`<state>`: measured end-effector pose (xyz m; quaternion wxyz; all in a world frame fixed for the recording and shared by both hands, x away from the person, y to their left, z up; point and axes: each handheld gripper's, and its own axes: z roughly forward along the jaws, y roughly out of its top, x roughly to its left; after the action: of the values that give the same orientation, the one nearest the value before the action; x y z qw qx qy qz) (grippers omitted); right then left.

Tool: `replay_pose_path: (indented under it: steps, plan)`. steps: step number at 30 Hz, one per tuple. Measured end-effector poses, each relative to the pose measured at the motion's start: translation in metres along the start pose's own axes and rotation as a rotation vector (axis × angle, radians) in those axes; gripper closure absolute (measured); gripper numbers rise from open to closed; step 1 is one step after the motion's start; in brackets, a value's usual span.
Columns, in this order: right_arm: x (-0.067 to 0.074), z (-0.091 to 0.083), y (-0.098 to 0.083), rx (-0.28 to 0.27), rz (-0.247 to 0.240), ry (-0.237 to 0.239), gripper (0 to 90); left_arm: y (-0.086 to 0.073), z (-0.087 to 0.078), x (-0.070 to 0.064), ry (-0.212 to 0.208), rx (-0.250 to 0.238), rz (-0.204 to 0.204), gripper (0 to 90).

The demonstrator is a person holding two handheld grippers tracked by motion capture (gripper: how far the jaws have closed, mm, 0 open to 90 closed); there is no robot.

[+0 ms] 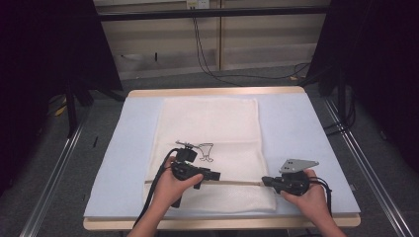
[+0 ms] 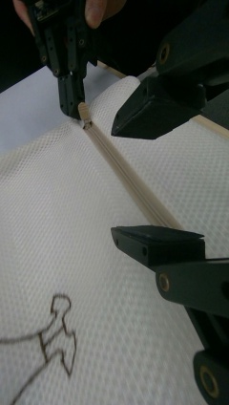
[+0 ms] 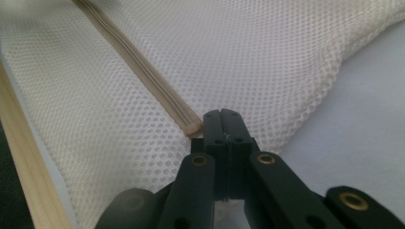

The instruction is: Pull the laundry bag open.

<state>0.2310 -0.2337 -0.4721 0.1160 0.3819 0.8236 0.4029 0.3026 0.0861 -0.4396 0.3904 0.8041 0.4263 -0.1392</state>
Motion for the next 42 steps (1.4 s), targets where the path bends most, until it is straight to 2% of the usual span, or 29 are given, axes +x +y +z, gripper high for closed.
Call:
replay_pose_path:
  steps: [1,2,3,4,6,7,9,10,11,18,19,20,23,24,26,29,32,33,34,35,36,37,38,39,42]
  plan:
    - [0.0,0.001,0.0,-0.001,0.002,0.008,90.0,0.0,0.004,-0.003,-0.003,0.004,-0.004,46.0]
    - [0.001,0.001,0.0,0.0,0.002,0.006,90.0,0.001,0.008,-0.005,-0.012,0.018,0.009,46.0]
    - [0.001,0.001,0.001,-0.005,-0.002,0.006,90.0,0.0,0.012,-0.007,-0.016,0.014,-0.001,46.0]
    - [0.001,0.001,0.001,-0.015,0.0,0.012,90.0,0.001,0.014,-0.007,-0.019,0.036,0.021,46.0]
    - [0.0,0.002,0.001,-0.018,0.008,0.016,90.0,0.001,0.021,-0.012,-0.037,0.021,0.003,46.4]
    - [-0.001,0.002,0.001,-0.011,0.004,0.007,90.0,0.002,0.022,-0.011,-0.035,0.04,0.023,46.8]
    - [-0.002,0.002,0.0,-0.002,0.0,-0.002,90.0,0.002,0.029,-0.016,-0.048,0.029,0.002,46.9]
    - [-0.002,0.002,0.0,-0.001,0.0,-0.007,90.0,0.004,0.031,-0.016,-0.044,0.059,0.032,47.4]
    - [-0.003,0.002,0.0,0.002,-0.003,-0.01,90.0,0.004,0.034,-0.018,-0.05,0.054,0.021,48.8]
    - [-0.002,0.002,-0.001,0.019,-0.029,-0.026,90.0,0.008,0.049,-0.031,-0.071,0.075,0.014,49.8]
    - [-0.002,0.003,-0.001,0.027,-0.036,-0.025,90.0,0.009,0.051,-0.032,-0.069,0.09,0.027,51.1]
    - [-0.001,0.004,-0.001,0.032,-0.042,-0.028,90.0,0.009,0.053,-0.034,-0.059,0.086,0.023,51.4]
    - [0.0,0.006,-0.002,0.048,-0.064,-0.035,90.0,0.011,0.059,-0.037,-0.069,0.095,0.019,52.8]
    - [0.001,0.007,-0.002,0.049,-0.068,-0.039,90.0,0.012,0.06,-0.038,-0.054,0.093,0.022,53.0]
    - [0.002,0.007,-0.002,0.048,-0.063,-0.043,90.0,0.012,0.064,-0.04,-0.044,0.103,0.041,53.7]
    - [0.001,0.007,-0.003,0.046,-0.057,-0.038,90.0,0.014,0.07,-0.042,-0.036,0.113,0.046,54.2]
    - [0.001,0.008,-0.003,0.048,-0.047,-0.04,90.0,0.016,0.075,-0.044,-0.031,0.114,0.036,56.8]
    - [0.001,0.008,-0.003,0.047,-0.052,-0.042,90.0,0.017,0.076,-0.044,-0.029,0.136,0.044,57.1]
    - [0.001,0.008,-0.003,0.046,-0.055,-0.044,90.0,0.017,0.079,-0.046,-0.026,0.116,0.019,57.2]
    - [0.001,0.008,-0.003,0.045,-0.054,-0.045,90.0,0.017,0.079,-0.047,-0.023,0.12,0.016,57.7]
    - [0.002,0.008,-0.003,0.046,-0.051,-0.046,90.0,0.018,0.079,-0.046,-0.021,0.139,0.041,58.2]
    - [0.002,0.008,-0.003,0.046,-0.049,-0.045,90.0,0.018,0.081,-0.047,-0.022,0.14,0.025,60.0]
    - [0.001,0.007,-0.003,0.045,-0.046,-0.042,90.0,0.019,0.081,-0.046,-0.028,0.16,0.03,60.5]
    - [0.001,0.008,-0.003,0.045,-0.045,-0.043,90.0,0.019,0.083,-0.047,-0.026,0.149,0.022,60.5]
    - [0.002,0.008,-0.004,0.046,-0.046,-0.046,90.0,0.02,0.087,-0.047,-0.022,0.162,0.022,62.7]
